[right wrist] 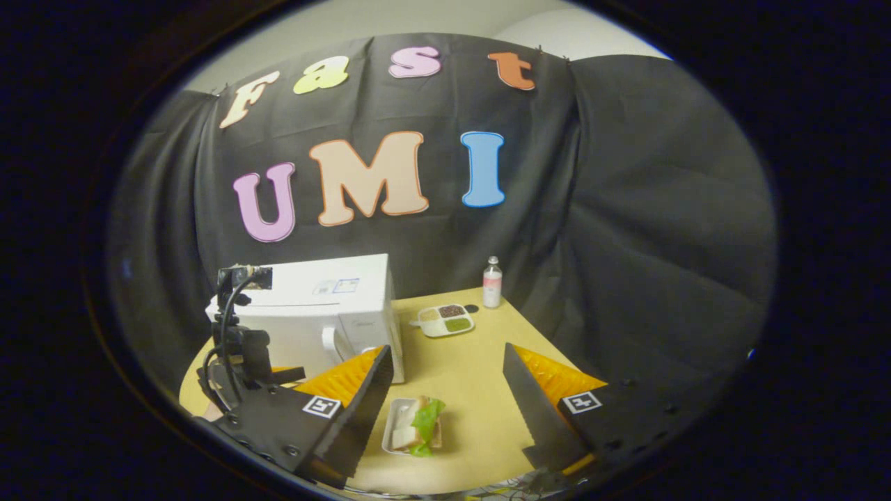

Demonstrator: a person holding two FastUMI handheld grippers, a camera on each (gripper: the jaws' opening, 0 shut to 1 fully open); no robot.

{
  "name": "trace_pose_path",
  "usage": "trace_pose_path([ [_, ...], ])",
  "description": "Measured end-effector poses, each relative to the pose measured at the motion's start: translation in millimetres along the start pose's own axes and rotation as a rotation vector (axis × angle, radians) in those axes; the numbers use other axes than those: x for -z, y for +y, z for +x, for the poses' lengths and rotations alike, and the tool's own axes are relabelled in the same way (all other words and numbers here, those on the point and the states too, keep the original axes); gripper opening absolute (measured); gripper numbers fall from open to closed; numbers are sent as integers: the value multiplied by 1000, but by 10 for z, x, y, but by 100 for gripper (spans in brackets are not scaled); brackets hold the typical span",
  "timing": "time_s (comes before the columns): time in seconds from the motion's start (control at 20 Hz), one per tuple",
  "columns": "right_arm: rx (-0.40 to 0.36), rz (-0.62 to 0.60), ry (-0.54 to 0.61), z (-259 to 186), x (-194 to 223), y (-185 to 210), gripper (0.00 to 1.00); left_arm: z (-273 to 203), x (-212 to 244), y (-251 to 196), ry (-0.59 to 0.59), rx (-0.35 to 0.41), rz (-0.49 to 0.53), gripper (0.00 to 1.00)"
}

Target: Open the microwave oven with the left hand, put the food in, and close the microwave oven.

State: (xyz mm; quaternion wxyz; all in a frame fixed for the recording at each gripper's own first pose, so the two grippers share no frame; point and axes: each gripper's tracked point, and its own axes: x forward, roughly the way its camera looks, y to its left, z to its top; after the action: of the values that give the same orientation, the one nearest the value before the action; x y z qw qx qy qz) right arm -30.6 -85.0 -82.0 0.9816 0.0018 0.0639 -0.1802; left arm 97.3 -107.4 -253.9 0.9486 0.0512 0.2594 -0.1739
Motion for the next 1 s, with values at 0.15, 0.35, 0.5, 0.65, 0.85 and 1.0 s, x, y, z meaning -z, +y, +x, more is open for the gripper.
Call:
trace_pose_path([
  [0.15, 27, 51, 13, 1, 89, -102, 93, 231, 3, -29, 9, 11, 1, 95],
  [0.35, 67, 101, -24, 81, 84, -258, 99, 416, 1, -50, 11, 12, 8, 95],
  [0.5, 59, 122, -4, 100, 212, -247, 99, 527, 11, -64, 10, 14, 32, 95],
  [0.65, 49, 125, -5, 68, 217, -242, 99, 589, 29, -104, 17, 14, 30, 89],
  [0.85, 38, 114, -11, 18, 199, -193, 99, 624, 20, -136, 15, 11, 40, 81],
  [1.0, 34, 110, -10, -24, 208, -202, 99, 667, -9, -104, 12, -15, 65, 66],
])
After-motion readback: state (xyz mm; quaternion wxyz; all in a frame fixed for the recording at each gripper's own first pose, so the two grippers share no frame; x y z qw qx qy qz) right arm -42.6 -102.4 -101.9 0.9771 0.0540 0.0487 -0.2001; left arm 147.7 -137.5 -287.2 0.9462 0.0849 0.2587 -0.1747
